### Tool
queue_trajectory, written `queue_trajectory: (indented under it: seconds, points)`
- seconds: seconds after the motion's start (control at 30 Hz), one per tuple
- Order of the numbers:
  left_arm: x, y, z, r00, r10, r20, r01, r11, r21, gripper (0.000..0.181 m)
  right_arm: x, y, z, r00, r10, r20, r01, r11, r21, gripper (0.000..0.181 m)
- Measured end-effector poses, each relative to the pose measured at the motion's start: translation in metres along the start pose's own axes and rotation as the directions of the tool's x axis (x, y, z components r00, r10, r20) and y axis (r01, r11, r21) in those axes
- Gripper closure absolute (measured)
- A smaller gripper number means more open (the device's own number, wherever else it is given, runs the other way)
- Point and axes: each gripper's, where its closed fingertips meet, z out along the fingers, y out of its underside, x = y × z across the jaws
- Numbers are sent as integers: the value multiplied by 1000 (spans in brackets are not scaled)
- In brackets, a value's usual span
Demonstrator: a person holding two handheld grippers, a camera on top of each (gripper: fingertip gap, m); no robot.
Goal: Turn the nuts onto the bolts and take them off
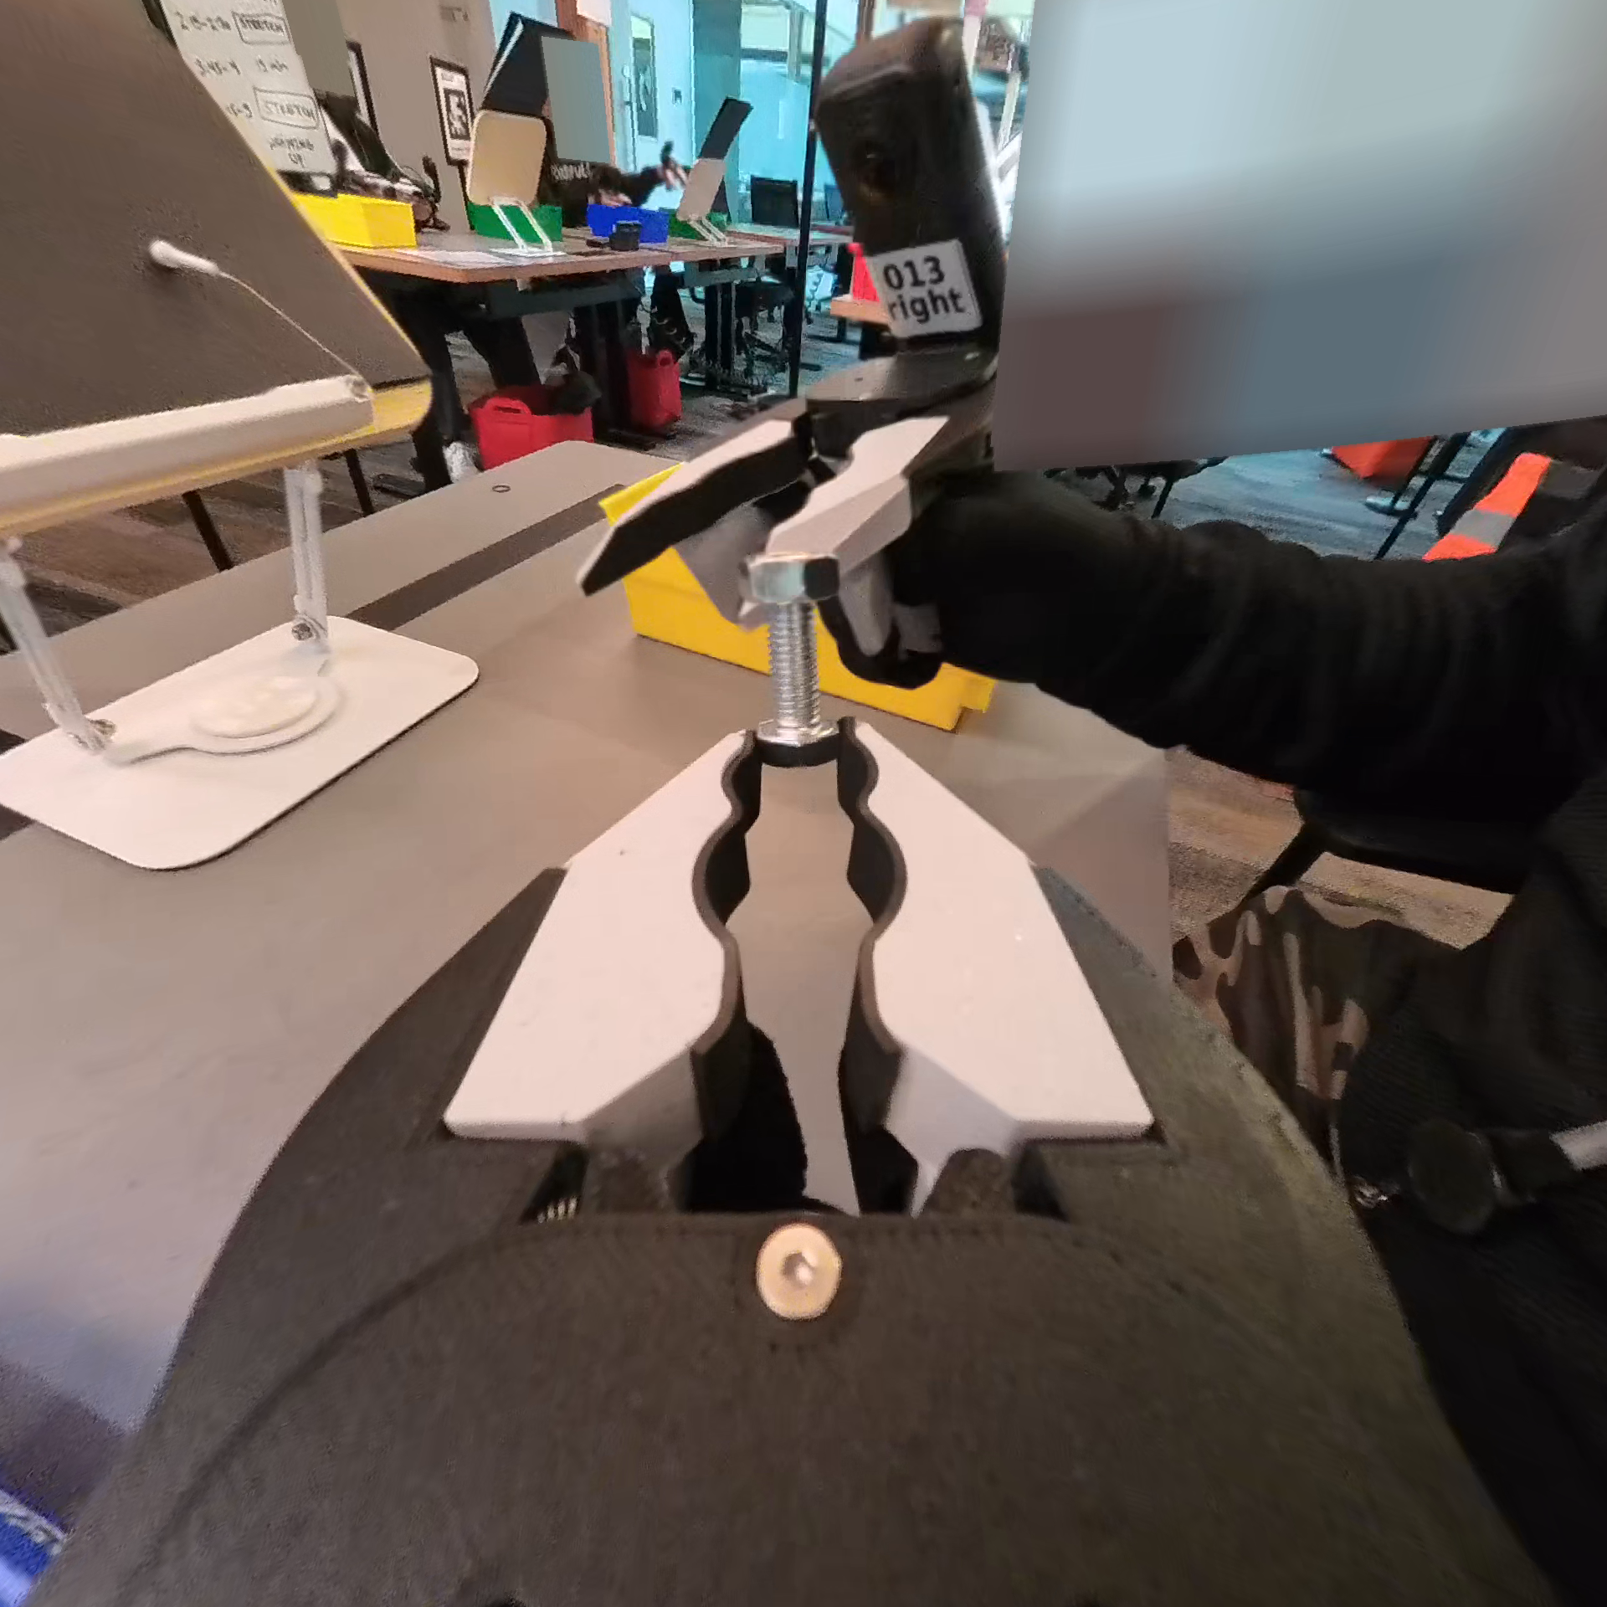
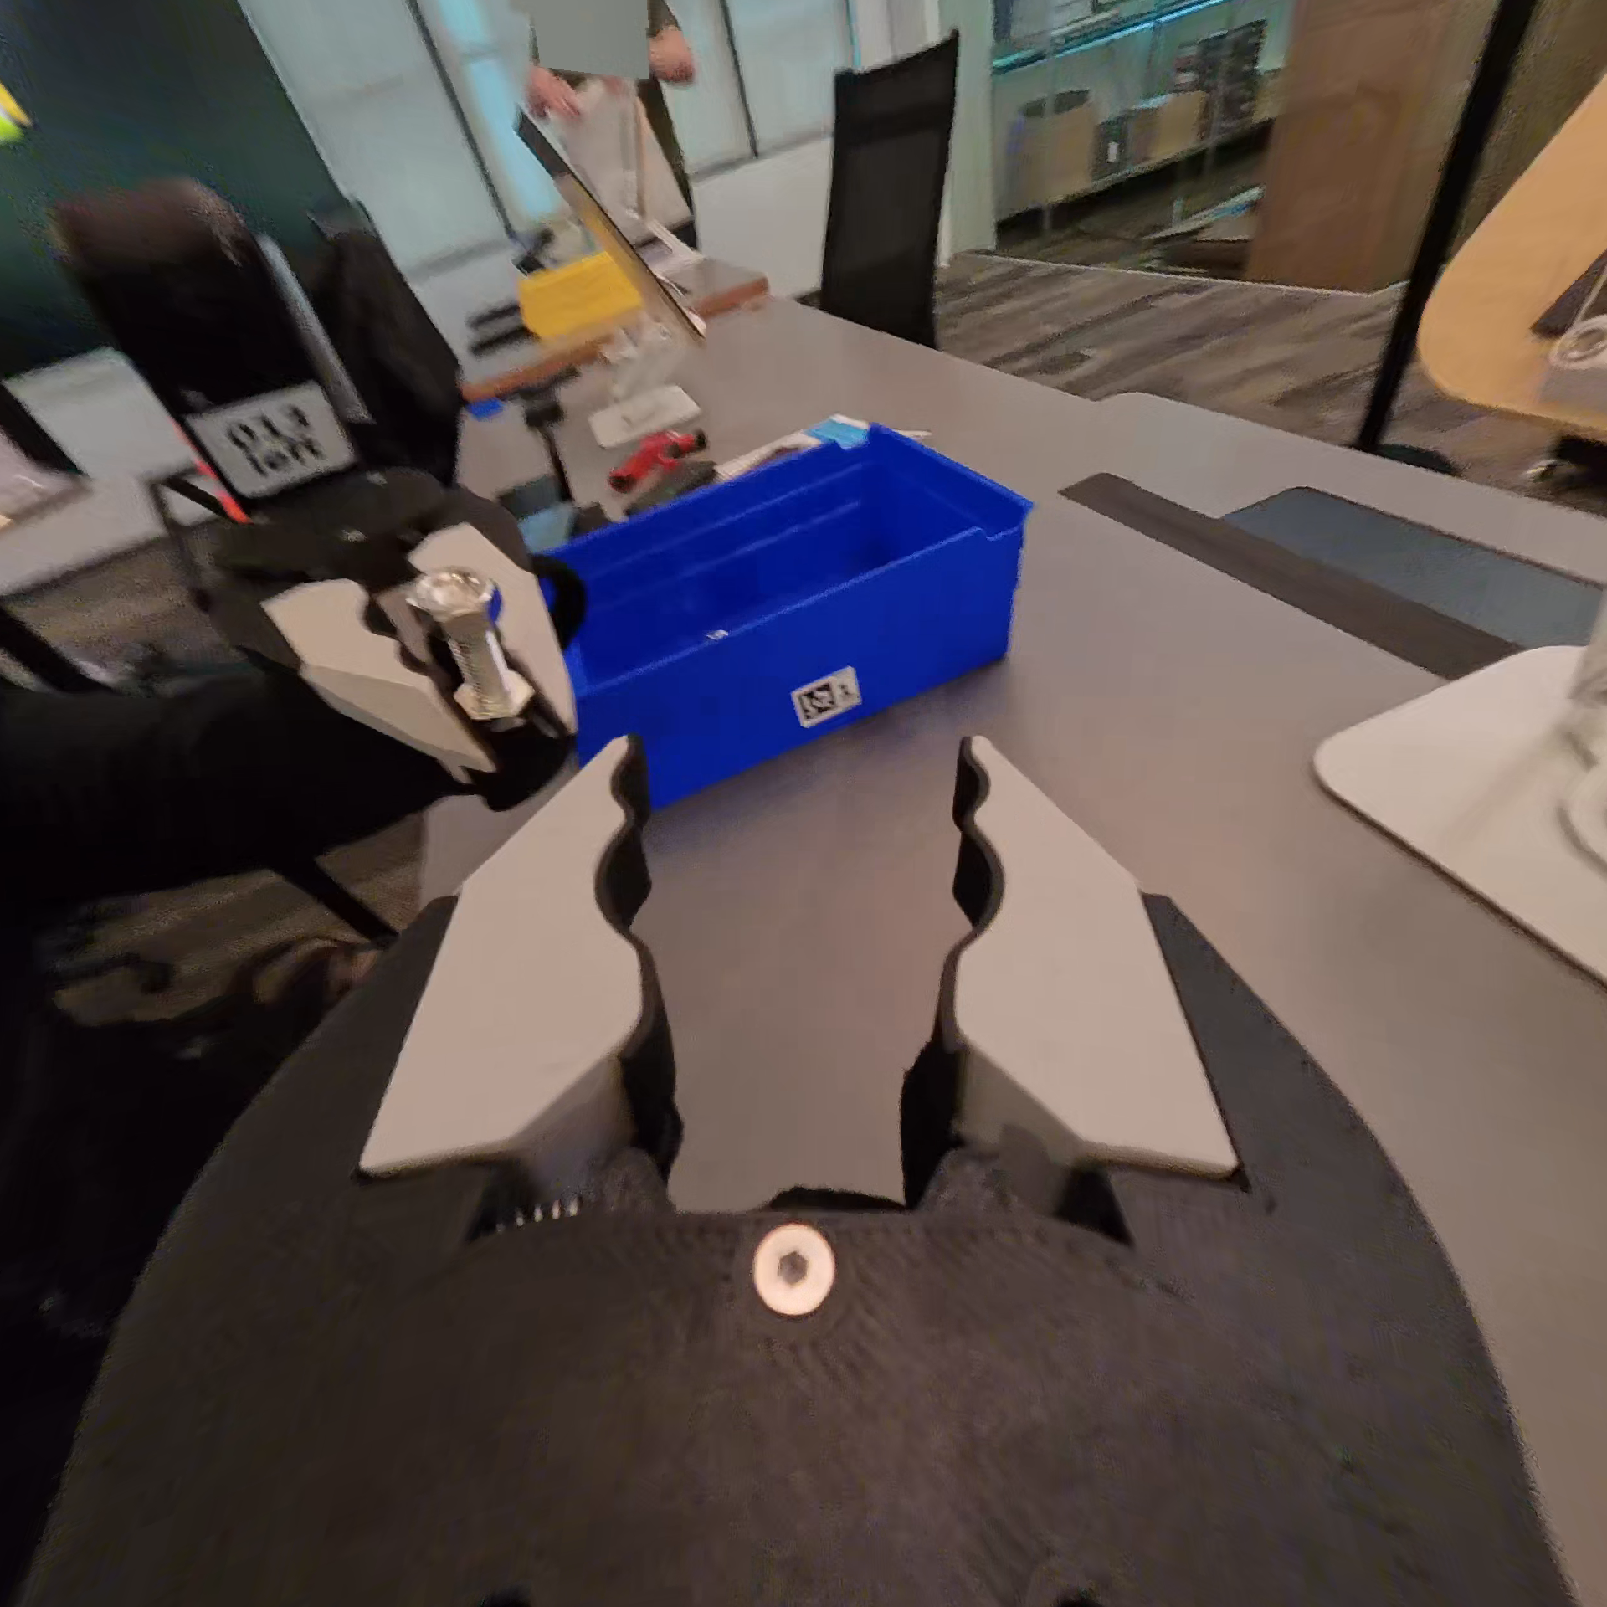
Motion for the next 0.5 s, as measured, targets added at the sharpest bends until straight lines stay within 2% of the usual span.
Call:
queue_trajectory:
  seconds: [0.1, 0.13, 0.2, 0.33, 0.37, 0.43, 0.5]
  points:
    - [1, 3, 3, 1000, 16, 1, -16, 1000, -12, 165, -10, -10, -6, 999, 2, 38, -3, 999, 37, 108]
    - [2, 3, 4, 1000, 11, -3, -11, 1000, -5, 165, -19, -14, -3, 998, -19, 65, 16, 999, 40, 100]
    - [4, 3, 5, 1000, 11, -6, -11, 1000, 5, 165, -47, -22, 5, 984, -33, 173, 24, 999, 49, 101]
    - [6, 0, 4, 1000, 17, -10, -16, 1000, 20, 165, -80, -21, 19, 953, -49, 298, 43, 999, 26, 130]
    - [6, 0, 5, 1000, 21, -12, -21, 1000, 14, 165, -87, -20, 20, 941, -54, 334, 48, 998, 26, 155]
    - [9, 1, 6, 999, 34, -14, -34, 999, 8, 165, -91, -20, 22, 937, -62, 344, 56, 998, 30, 164]
    - [10, 2, 7, 999, 32, -18, -32, 999, 3, 165, -90, -19, 22, 940, -68, 336, 66, 998, 18, 165]
